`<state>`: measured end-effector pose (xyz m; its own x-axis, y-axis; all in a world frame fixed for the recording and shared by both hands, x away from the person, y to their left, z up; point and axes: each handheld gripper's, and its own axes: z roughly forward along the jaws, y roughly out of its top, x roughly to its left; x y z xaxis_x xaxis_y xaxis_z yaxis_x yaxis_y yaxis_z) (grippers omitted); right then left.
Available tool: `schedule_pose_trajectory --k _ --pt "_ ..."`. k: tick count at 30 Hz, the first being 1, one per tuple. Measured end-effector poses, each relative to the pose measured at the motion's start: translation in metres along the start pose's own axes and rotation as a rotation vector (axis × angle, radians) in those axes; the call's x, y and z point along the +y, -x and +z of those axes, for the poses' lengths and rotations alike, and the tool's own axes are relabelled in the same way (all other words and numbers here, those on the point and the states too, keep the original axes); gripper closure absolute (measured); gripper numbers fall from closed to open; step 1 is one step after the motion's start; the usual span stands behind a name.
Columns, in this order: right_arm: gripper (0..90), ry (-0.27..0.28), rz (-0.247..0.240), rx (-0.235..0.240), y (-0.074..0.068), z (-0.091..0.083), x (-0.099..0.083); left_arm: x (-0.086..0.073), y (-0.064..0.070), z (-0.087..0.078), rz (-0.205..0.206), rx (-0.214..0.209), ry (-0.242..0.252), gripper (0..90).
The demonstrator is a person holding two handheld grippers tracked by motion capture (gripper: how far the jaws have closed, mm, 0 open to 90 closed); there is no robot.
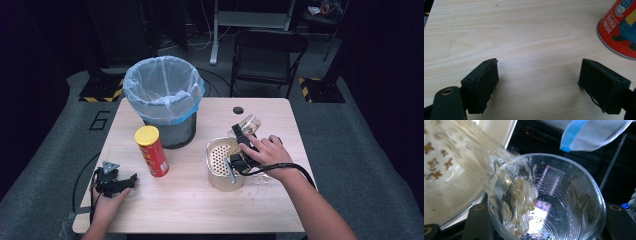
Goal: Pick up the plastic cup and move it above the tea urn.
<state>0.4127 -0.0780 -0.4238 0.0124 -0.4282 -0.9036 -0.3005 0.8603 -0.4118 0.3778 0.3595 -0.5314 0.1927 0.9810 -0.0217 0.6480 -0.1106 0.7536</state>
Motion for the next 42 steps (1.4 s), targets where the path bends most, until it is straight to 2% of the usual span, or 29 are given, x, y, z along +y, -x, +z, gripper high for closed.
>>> schedule_pose_trajectory --k 1,2,3,5,6,7,8,9,10,11,12,13,16,17,18,19,20,21,25,42 --pt "37.9 0.023 -0.084 0.006 0.007 0.0 0.002 0.0 0.0 0.0 0.001 0.0 0.0 15.5" --pt "37.9 0.02 -0.105 -0.015 0.006 -0.001 0.004 0.0 0.0 0.0 0.0 0.0 0.0 15.5" --pt "37.9 0.0 -0.088 -0.029 0.001 -0.002 0.004 0.0 0.0 0.0 0.001 0.0 0.0 15.5" --pt "37.9 0.012 -0.118 -0.03 0.002 -0.003 0.006 0.0 0.0 0.0 0.0 0.0 0.0 15.5" --pt "37.8 0.03 -0.137 -0.006 0.0 -0.003 0.007 0.0 0.0 0.0 0.0 0.0 0.0 15.5" --pt "37.8 0.028 -0.139 0.012 -0.001 -0.004 0.007 0.0 0.0 0.0 0.001 0.0 0.0 15.5" --pt "37.8 0.032 -0.099 -0.021 -0.004 -0.003 0.008 0.0 0.0 0.0 0.0 -0.001 0.0 15.5" --pt "37.7 0.033 -0.105 -0.027 -0.002 -0.004 0.008 0.0 0.0 0.0 0.0 -0.001 0.0 15.5" --pt "37.8 0.027 -0.146 -0.027 0.002 -0.005 0.008 0.0 0.0 0.0 0.001 0.0 -0.001 15.5" --pt "37.7 0.019 -0.144 -0.079 0.005 -0.006 0.008 0.0 0.0 0.0 0.0 -0.001 0.0 15.5" --pt "37.7 0.041 -0.148 -0.004 0.005 -0.005 0.009 0.0 0.0 0.0 0.001 -0.001 -0.001 15.5" --pt "37.7 0.03 -0.113 -0.02 0.003 -0.006 0.008 0.0 0.0 0.0 0.0 -0.001 0.0 15.5" --pt "37.7 0.035 -0.113 -0.017 0.005 -0.006 0.008 0.0 0.0 0.0 0.002 0.0 -0.001 15.5" --pt "37.7 0.025 -0.113 -0.055 0.005 -0.006 0.007 0.0 0.0 0.0 0.001 0.0 0.0 15.5" --pt "37.7 0.026 -0.118 -0.055 0.006 -0.006 0.007 0.0 0.0 0.0 0.002 -0.001 -0.001 15.5" --pt "37.6 0.044 -0.121 0.0 0.006 -0.005 0.007 0.0 0.0 0.0 0.0 -0.001 0.0 15.5" --pt "37.6 0.042 -0.11 -0.007 0.005 -0.005 0.006 0.0 0.0 0.0 0.001 -0.001 -0.001 15.5" --pt "37.6 0.028 -0.11 -0.05 0.007 -0.006 0.006 0.0 0.0 0.0 0.001 0.0 0.0 15.5" --pt "37.6 0.032 -0.104 -0.061 0.007 -0.007 0.007 0.0 0.0 0.0 0.001 -0.001 -0.001 15.5" --pt "37.6 0.045 -0.102 -0.062 0.008 -0.008 0.009 0.0 0.0 0.0 0.002 0.0 -0.001 15.5"
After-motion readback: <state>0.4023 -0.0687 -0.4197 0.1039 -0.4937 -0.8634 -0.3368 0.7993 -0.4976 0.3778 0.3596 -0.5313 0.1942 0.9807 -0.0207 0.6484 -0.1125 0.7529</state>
